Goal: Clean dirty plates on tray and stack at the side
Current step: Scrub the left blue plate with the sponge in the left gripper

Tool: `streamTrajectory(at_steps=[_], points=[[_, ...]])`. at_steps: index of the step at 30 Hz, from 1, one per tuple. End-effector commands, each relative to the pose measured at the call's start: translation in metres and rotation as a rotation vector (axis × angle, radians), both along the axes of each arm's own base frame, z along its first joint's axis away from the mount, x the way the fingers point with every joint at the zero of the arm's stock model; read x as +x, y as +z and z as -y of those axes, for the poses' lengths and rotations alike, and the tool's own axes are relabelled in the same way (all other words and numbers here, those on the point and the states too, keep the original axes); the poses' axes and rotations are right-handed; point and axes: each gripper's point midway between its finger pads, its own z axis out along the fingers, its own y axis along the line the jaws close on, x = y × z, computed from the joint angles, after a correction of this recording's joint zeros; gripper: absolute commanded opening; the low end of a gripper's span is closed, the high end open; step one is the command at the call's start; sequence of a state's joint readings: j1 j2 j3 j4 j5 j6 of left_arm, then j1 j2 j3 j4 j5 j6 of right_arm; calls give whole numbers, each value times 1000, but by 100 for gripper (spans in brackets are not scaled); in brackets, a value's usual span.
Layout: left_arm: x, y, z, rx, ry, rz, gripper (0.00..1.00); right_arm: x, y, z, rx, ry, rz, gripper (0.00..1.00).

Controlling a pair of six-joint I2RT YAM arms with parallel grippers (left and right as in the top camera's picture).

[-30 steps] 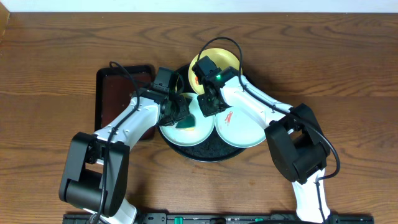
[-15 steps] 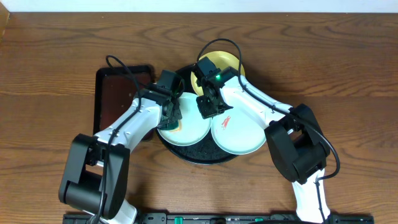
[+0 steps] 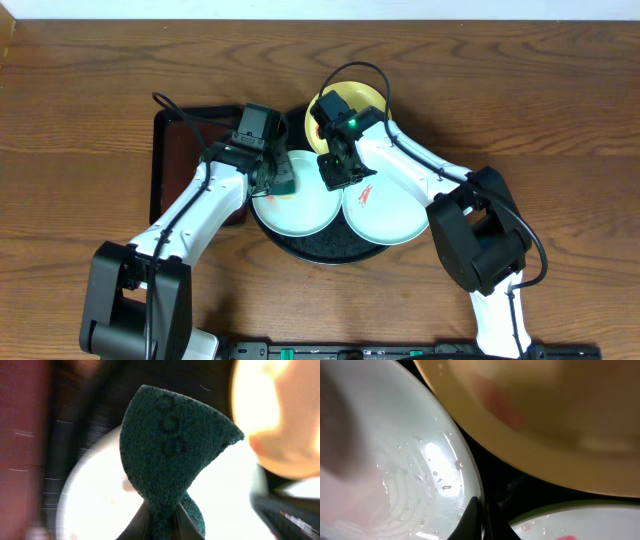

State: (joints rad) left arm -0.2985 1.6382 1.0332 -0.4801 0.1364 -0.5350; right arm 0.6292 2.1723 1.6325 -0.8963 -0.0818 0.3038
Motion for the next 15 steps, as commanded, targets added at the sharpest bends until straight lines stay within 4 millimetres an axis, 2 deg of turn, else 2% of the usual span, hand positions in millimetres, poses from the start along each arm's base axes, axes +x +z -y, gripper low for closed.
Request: streamTrajectory(at_steps=[1,7,10,13,15], points=[[-17,-4,35,-183,-66,-91,8,3,-11,16,-61,-23,-4,1],[-36,-39,29,-133,-87,-171,8,4,-11,16,-59,-23,-2,1],[-34,-58,4,3,-52,-163,8,4,-11,16,-58,-23,-1,1],[-32,-64,-5,43,-63,-163,8,3,-11,16,-61,-23,-4,1],[-28,-65,-19,108,-52,-148,8,3,-11,16,-61,-23,-5,1]])
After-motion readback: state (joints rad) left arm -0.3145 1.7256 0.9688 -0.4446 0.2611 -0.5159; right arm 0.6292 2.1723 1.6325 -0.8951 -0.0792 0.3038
